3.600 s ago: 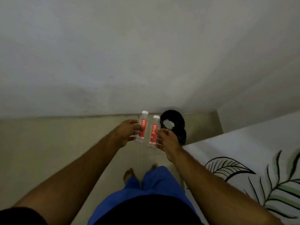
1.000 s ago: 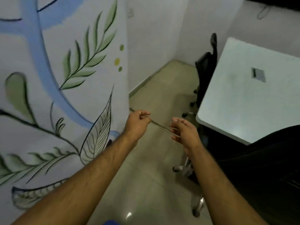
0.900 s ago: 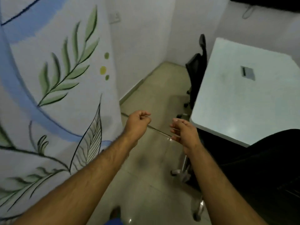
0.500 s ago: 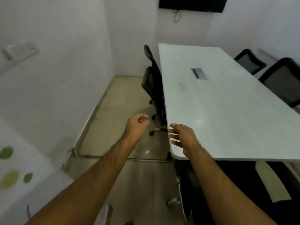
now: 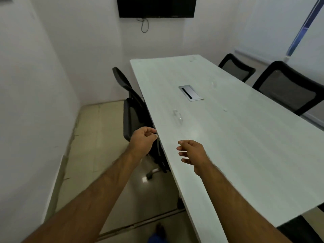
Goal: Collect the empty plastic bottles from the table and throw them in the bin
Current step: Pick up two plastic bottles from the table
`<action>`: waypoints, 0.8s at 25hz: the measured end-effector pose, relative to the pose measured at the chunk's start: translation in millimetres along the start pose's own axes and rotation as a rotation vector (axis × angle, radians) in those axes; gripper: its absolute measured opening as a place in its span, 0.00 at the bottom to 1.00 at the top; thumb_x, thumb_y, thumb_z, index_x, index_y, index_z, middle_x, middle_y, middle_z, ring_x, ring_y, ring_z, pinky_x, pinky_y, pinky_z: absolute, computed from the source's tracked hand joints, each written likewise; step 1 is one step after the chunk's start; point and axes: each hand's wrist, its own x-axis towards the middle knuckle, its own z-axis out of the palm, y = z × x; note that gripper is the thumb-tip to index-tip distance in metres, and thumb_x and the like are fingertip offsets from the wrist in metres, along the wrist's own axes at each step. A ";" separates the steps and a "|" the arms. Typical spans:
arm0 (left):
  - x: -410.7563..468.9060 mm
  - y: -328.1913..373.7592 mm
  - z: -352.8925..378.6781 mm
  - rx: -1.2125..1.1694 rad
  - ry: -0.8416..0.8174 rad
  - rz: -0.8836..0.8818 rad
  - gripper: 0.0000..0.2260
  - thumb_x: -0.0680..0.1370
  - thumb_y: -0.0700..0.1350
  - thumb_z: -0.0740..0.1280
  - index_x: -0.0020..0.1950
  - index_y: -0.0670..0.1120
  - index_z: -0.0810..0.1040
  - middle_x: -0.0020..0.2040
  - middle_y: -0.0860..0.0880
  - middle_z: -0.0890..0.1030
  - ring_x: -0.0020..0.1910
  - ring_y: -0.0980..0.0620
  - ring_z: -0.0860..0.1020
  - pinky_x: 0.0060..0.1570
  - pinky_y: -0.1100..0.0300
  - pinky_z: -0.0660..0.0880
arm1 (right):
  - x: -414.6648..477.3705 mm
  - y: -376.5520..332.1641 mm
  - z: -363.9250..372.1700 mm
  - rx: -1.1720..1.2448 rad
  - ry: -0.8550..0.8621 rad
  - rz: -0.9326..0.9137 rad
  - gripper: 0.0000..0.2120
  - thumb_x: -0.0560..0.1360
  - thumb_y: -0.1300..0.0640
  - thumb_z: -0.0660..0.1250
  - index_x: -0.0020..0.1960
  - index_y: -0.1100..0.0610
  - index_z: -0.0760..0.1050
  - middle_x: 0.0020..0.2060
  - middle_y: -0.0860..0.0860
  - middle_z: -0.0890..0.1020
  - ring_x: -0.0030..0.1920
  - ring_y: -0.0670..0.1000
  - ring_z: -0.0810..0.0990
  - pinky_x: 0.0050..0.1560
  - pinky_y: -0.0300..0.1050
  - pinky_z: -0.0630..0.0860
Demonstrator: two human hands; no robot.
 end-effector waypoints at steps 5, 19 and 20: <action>129.8 -1.3 24.5 0.057 -0.142 -0.070 0.08 0.77 0.42 0.68 0.56 0.45 0.79 0.46 0.47 0.81 0.46 0.51 0.79 0.45 0.58 0.76 | 113.8 -24.0 16.8 0.037 0.110 0.083 0.09 0.79 0.53 0.67 0.55 0.56 0.80 0.47 0.53 0.84 0.45 0.51 0.80 0.44 0.46 0.78; 446.1 -68.7 101.1 0.644 -0.603 0.069 0.25 0.73 0.47 0.71 0.69 0.47 0.71 0.66 0.45 0.75 0.62 0.46 0.76 0.60 0.52 0.75 | 365.5 -40.5 70.6 -0.254 0.496 0.183 0.18 0.71 0.48 0.74 0.59 0.52 0.78 0.50 0.49 0.83 0.50 0.52 0.82 0.51 0.48 0.79; 460.4 -75.2 104.2 0.744 -0.654 0.111 0.29 0.73 0.49 0.71 0.72 0.47 0.68 0.69 0.45 0.72 0.65 0.45 0.74 0.62 0.51 0.73 | 376.6 -39.8 76.1 -0.350 0.516 0.195 0.22 0.70 0.47 0.74 0.62 0.52 0.77 0.54 0.50 0.82 0.54 0.53 0.81 0.54 0.49 0.79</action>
